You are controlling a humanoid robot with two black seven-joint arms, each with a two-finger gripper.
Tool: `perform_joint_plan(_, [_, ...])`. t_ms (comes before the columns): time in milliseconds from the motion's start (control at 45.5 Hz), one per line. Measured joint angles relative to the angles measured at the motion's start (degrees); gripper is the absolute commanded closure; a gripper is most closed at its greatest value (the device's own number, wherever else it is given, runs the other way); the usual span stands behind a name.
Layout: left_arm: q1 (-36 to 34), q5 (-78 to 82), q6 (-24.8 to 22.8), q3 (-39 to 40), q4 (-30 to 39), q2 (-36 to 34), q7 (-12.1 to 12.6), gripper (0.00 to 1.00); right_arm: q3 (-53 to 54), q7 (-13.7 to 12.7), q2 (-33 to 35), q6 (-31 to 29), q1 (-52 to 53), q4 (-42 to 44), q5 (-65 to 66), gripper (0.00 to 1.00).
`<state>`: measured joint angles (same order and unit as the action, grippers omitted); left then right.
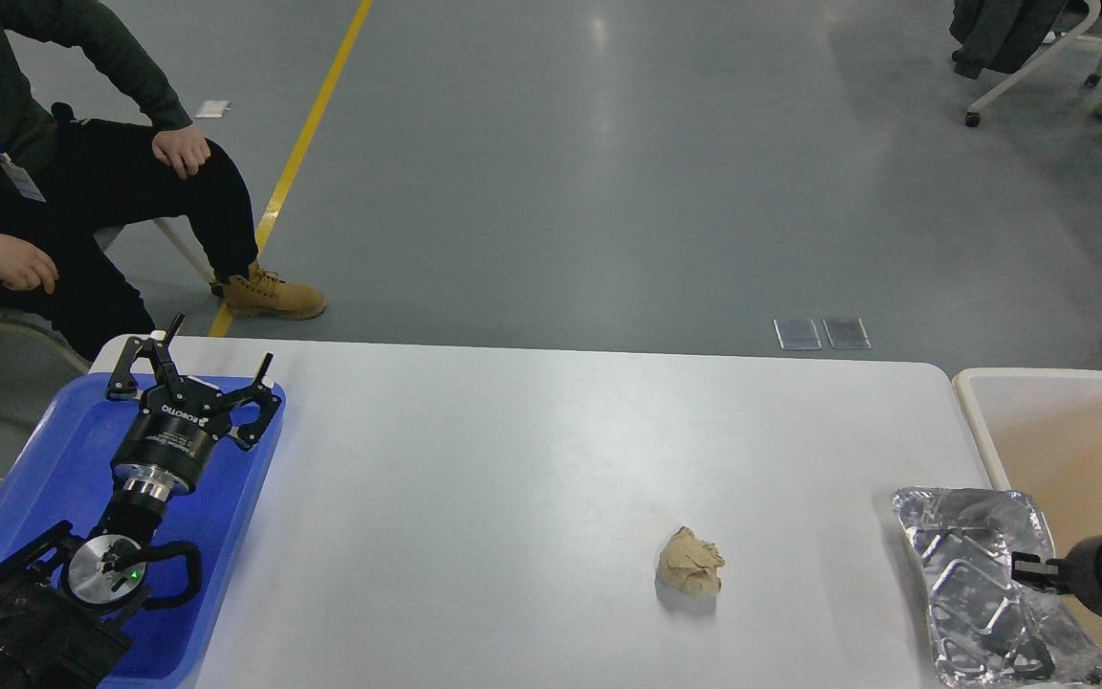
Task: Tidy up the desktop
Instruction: 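Lift the foil tray with the right gripper toward the beige bin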
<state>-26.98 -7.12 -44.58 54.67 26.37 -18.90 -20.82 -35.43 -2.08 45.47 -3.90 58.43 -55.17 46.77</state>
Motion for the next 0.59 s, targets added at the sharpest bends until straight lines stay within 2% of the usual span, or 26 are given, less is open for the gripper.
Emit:
perform_joint_plan(308, [-0.07, 0.00, -0.05, 0.00, 0.00, -0.01, 0.12, 0.01, -0.18, 0.79, 8.80, -5.29, 7.07, -4.98, 0.39, 1.00])
perform_joint_plan(593, [-0.08, -0.02, -0.07, 0.00, 0.00, 0.00, 0.15, 0.01, -0.34, 0.96, 19.01, -15.96, 18.39, -9.20, 3.35, 1.00])
